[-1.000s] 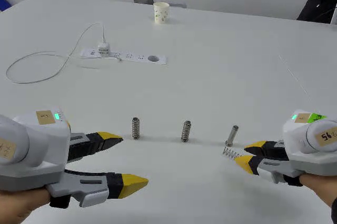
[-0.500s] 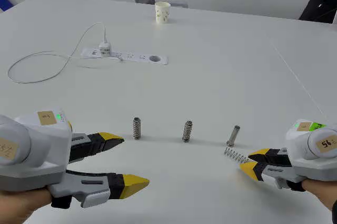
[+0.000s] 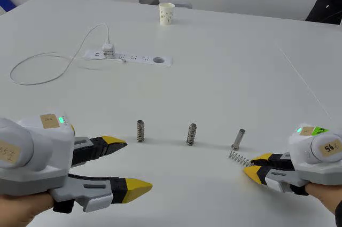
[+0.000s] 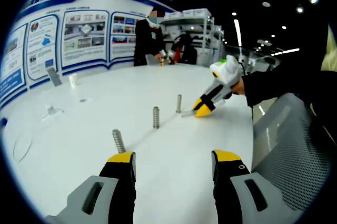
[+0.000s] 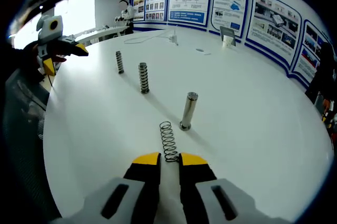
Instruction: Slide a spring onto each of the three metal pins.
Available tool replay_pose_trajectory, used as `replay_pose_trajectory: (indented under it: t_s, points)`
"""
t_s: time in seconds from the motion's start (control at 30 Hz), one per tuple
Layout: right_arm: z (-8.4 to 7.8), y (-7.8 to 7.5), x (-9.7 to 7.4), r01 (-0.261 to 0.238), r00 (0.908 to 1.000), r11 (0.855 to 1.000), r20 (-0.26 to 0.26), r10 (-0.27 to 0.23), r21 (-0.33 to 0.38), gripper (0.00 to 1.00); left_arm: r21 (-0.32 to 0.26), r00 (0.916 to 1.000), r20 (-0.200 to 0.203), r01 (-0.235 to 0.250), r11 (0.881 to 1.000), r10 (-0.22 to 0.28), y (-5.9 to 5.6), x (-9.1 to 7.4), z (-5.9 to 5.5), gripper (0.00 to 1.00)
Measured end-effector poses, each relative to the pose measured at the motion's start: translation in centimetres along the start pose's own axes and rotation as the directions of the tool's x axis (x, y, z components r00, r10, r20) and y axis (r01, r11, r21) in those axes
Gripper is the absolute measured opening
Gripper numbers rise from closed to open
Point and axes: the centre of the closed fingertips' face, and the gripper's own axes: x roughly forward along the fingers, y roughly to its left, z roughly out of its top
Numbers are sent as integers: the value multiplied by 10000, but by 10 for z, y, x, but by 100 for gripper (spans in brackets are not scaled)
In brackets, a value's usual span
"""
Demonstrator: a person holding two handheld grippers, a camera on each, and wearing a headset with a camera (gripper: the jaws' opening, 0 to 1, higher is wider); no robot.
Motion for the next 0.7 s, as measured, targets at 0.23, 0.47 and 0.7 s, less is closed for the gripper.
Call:
replay_pose_trajectory:
  t_s: [0.23, 0.47, 0.7]
  points:
    - [0, 1, 0, -6, 10000, 10000, -15, 6, 35, 12, 2, 10000, -10, -5, 10000, 5, 0, 0, 0, 59]
    - [8, 7, -6, -101, 9999, 9999, 103, 102, -39, 12, 91, 10000, -50, 53, 9999, -52, 0, 1, 0, 59]
    - [20, 15, -11, -217, 9995, 9994, 222, 223, -275, 11, 326, 9995, -202, 238, 9992, -232, -3, 3, 0, 59]
